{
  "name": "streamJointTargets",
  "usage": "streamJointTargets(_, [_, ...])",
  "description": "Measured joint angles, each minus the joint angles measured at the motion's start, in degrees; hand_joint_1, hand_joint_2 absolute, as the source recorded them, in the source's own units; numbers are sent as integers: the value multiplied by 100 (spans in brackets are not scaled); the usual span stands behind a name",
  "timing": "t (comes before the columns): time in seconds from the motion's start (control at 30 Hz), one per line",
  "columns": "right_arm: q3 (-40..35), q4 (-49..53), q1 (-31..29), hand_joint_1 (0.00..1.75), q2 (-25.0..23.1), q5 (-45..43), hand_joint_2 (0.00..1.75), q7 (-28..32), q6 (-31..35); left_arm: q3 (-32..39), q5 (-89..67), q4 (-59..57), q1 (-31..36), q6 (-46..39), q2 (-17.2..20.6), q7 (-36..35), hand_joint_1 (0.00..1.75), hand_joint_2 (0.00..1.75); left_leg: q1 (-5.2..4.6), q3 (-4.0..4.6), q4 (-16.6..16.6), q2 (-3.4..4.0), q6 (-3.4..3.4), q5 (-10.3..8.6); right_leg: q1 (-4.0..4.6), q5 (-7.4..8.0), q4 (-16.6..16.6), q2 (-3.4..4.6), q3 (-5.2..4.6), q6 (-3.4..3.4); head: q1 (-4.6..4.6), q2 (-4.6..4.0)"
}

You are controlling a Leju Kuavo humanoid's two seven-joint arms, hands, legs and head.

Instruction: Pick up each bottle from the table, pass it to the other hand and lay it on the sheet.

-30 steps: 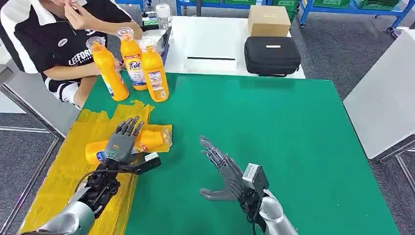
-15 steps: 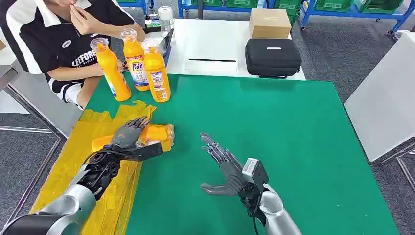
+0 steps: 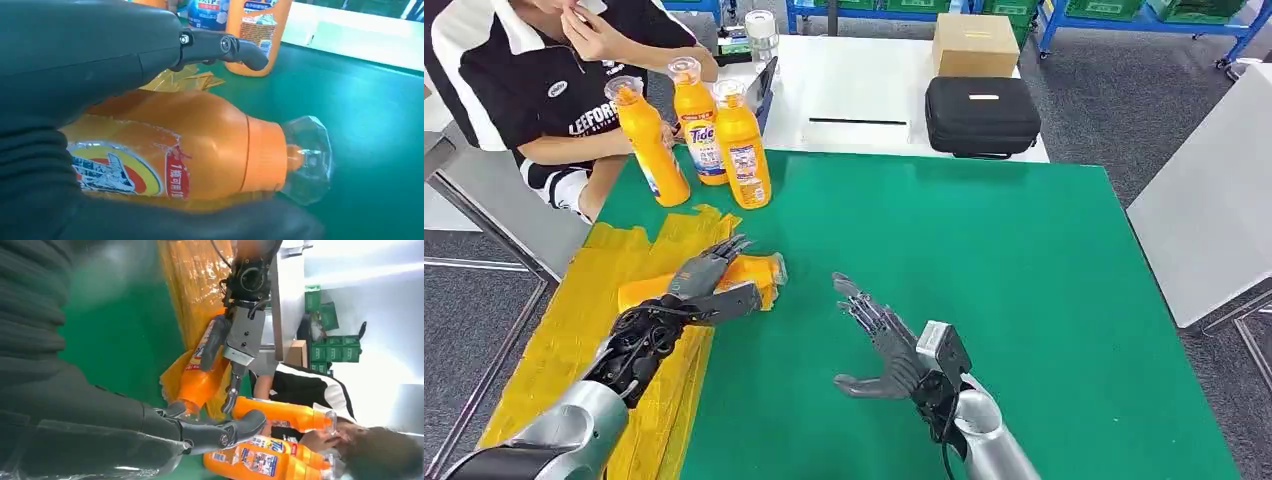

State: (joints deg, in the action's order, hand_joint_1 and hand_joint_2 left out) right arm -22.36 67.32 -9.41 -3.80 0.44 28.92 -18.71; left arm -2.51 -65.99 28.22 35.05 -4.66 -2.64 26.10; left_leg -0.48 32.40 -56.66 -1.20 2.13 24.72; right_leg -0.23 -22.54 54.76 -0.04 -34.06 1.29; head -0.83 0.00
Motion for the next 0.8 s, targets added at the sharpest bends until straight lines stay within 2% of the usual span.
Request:
streamJointTargets(0.23, [0,-9,-1,0,-2,7,175,-2,-2,-37,137,107,-54,67,-15,100,0,0,1,9,0,1,0,0,0,-1,0,1,-12,0,0,0])
streamJointTargets(0.4, [44,-33,6,0,-13,24,175,-33,-2,-391,1059,779,-344,707,-4,339,0,0,1,22,0,2,0,0,0,0,1,3,-24,0,0,0])
streamJointTargets(0.6, [133,-39,93,0,-11,31,175,-70,-2,-995,1985,1904,-893,1143,276,286,0,0,2,50,-2,16,-1,1,1,1,2,10,-61,0,0,0])
streamJointTargets(0.8, [142,-76,104,0,-13,55,175,-79,-9,-1324,2279,2284,-1077,1263,411,365,0,0,3,79,-2,16,-2,1,1,1,5,10,-89,0,-2,0])
